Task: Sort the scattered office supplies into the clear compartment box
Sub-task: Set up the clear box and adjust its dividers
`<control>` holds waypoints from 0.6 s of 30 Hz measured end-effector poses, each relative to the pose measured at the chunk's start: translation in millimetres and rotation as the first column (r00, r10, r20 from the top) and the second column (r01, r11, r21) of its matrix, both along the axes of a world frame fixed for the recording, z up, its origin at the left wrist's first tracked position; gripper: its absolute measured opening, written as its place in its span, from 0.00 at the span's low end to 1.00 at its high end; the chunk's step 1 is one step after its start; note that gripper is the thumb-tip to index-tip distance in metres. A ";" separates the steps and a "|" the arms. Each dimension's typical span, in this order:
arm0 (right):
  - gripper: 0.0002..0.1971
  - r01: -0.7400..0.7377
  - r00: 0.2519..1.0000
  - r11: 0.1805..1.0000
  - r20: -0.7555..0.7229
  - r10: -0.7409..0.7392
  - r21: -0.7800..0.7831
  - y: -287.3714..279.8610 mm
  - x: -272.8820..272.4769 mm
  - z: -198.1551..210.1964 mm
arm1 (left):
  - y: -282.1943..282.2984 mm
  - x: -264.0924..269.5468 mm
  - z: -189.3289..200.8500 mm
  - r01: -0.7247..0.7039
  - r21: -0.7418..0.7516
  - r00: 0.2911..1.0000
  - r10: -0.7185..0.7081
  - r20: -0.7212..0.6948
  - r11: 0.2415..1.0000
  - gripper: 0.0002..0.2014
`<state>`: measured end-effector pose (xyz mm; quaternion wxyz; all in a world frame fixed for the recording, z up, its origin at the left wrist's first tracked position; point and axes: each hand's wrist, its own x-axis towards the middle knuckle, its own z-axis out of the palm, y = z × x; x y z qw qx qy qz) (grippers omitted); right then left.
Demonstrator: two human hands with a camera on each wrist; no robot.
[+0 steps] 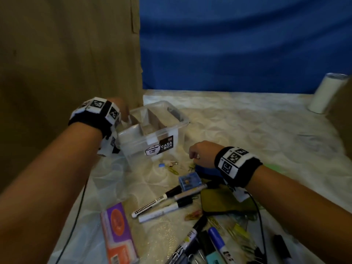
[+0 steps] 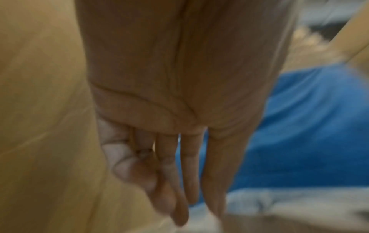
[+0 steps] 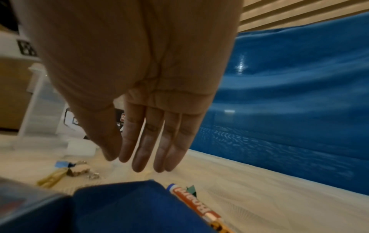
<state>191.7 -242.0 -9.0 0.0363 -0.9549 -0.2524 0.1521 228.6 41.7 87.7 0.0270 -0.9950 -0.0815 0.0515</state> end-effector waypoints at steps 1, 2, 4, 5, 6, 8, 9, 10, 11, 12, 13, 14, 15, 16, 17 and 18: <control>0.10 -0.018 1.000 1.000 -0.004 0.018 -0.012 2.4 2.0 -2.1 | -7.2 -8.2 8.7 0.022 -0.036 0.999 -0.021 0.035 0.999 0.15; 0.11 -0.033 0.999 0.999 -0.013 0.032 -0.030 5.1 3.5 -3.4 | -15.6 -17.4 15.2 0.054 -0.057 0.995 -0.049 0.091 0.997 0.13; 0.11 -0.044 0.998 0.997 -0.041 0.041 -0.070 10.7 5.8 -7.3 | -38.3 -43.5 18.1 0.155 -0.064 0.968 -0.139 0.210 0.986 0.11; 0.12 -0.049 0.998 0.995 -0.052 0.045 -0.090 13.1 6.5 -9.3 | -49.8 -58.6 13.5 0.187 -0.066 0.952 -0.164 0.260 0.980 0.11; 0.12 -0.056 0.997 0.993 -0.055 0.050 -0.107 15.0 6.4 -10.1 | -61.1 -73.1 6.8 0.231 -0.071 0.935 -0.201 0.293 0.970 0.10; 0.11 -0.065 0.998 0.990 -0.031 0.062 -0.122 16.4 7.3 -12.0 | -80.6 -95.3 -9.6 0.330 -0.090 0.901 -0.285 0.328 0.940 0.08; 0.10 -0.069 0.998 0.990 -0.022 0.066 -0.124 16.6 7.6 -14.0 | -90.7 -102.5 -20.3 0.368 -0.091 0.894 -0.326 0.307 0.925 0.08; 0.10 -0.066 0.998 0.991 -0.013 0.065 -0.119 16.3 7.8 -16.6 | -100.1 -106.0 -31.9 0.395 -0.084 0.894 -0.362 0.263 0.915 0.09; 0.09 -0.066 0.998 0.991 0.007 0.068 -0.115 16.1 8.2 -19.3 | -107.5 -105.3 -44.8 0.421 -0.064 0.891 -0.399 0.216 0.905 0.09; 0.08 -0.072 0.997 0.990 0.024 0.076 -0.119 17.0 6.8 -20.6 | -113.9 -103.2 -57.7 0.443 -0.046 0.889 -0.432 0.150 0.895 0.10; 0.07 -0.088 0.995 0.987 0.033 0.093 -0.138 19.3 5.8 -22.0 | -117.2 -98.2 -70.9 0.461 -0.035 0.886 -0.458 0.067 0.887 0.11; 0.05 -0.106 0.992 0.982 0.046 0.114 -0.158 21.5 4.6 -22.9 | -119.4 -91.9 -83.5 0.482 -0.029 0.876 -0.482 -0.009 0.876 0.12; 0.03 -0.116 0.990 0.977 0.058 0.128 -0.180 24.2 4.7 -24.9 | -120.1 -85.0 -94.5 0.496 -0.019 0.866 -0.496 -0.069 0.868 0.14; 0.00 -0.132 0.987 0.969 0.064 0.148 -0.209 27.1 2.3 -23.5 | -120.6 -77.8 -103.7 0.496 -0.006 0.863 -0.494 -0.106 0.868 0.15; 0.06 -0.130 0.987 0.969 0.071 0.147 -0.209 29.3 6.2 -28.4 | -122.3 -72.1 -109.9 0.483 0.005 0.869 -0.479 -0.120 0.876 0.16; 0.11 -0.138 0.985 0.964 0.067 0.157 -0.228 30.3 6.3 -29.8 | -124.5 -67.2 -113.8 0.460 0.008 0.882 -0.456 -0.118 0.888 0.16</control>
